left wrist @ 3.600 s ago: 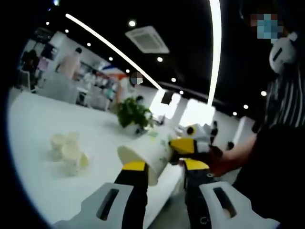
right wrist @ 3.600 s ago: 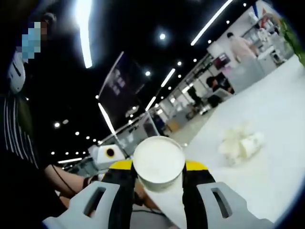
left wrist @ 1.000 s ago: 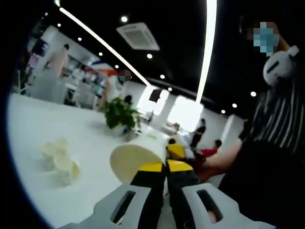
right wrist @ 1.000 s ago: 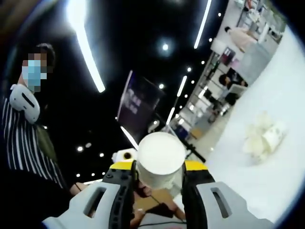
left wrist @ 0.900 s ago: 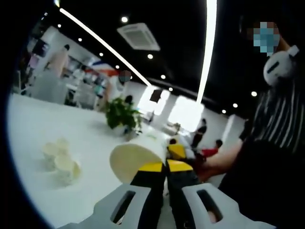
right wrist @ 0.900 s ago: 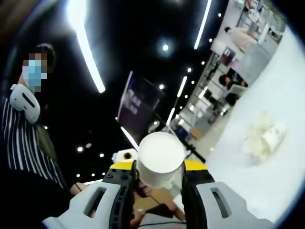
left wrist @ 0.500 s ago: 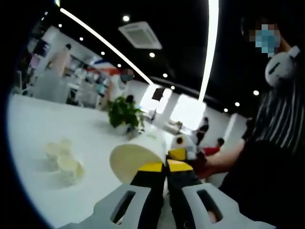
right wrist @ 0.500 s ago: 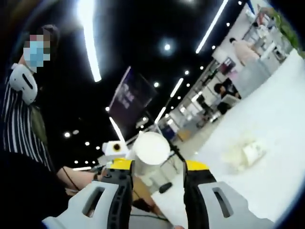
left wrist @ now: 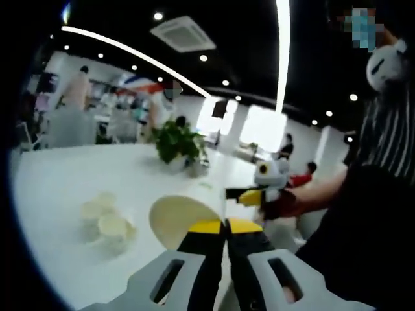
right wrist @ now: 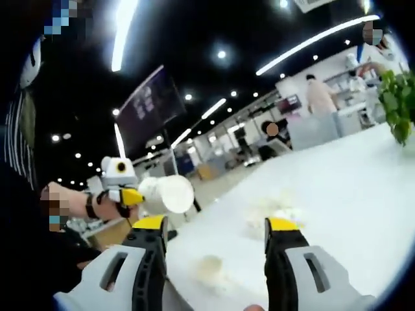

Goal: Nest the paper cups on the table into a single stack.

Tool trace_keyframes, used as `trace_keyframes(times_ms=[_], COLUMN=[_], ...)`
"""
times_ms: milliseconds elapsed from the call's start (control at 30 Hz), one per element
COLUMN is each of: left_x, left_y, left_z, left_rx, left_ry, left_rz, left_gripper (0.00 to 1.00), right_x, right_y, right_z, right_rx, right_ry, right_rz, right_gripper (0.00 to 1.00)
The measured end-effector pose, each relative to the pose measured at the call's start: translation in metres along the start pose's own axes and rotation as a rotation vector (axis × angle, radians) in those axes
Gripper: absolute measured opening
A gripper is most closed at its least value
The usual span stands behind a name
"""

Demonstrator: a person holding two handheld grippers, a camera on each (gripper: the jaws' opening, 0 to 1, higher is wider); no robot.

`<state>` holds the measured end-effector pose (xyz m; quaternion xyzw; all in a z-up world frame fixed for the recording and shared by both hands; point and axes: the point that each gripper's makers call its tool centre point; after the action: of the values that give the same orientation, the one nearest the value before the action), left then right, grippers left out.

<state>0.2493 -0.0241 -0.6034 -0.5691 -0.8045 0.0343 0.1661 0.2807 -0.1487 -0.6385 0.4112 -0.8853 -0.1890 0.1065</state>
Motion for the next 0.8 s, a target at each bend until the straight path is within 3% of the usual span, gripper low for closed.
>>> trace_keyframes(times_ms=[100, 367, 800], left_x=[-0.001, 0.001, 0.009], left_y=[0.004, 0.006, 0.006], left_z=[0.012, 0.021, 0.01], left_rx=[-0.038, -0.08, -0.106], left_ry=[0.071, 0.125, 0.172], left_rz=[-0.018, -0.024, -0.023], left_gripper=[0.0, 0.0, 0.0], right_x=[-0.001, -0.004, -0.006], right_y=[-0.005, -0.008, -0.01], right_z=[0.003, 0.008, 0.008], right_rx=[0.019, 0.031, 0.011], right_ry=[0.027, 0.047, 0.041], right_rz=[0.015, 0.035, 0.04], right_gripper=[0.64, 0.74, 0.75])
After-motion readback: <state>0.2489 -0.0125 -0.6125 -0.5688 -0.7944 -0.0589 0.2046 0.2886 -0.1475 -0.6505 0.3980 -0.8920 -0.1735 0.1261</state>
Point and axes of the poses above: the point that each gripper's makers call its tool centre point, and the gripper's own axes: x roughly backward along the fingers, y roughly to its left, z roughly out of its underside, and after that the axes turned 2 degrees about -x, right-handed
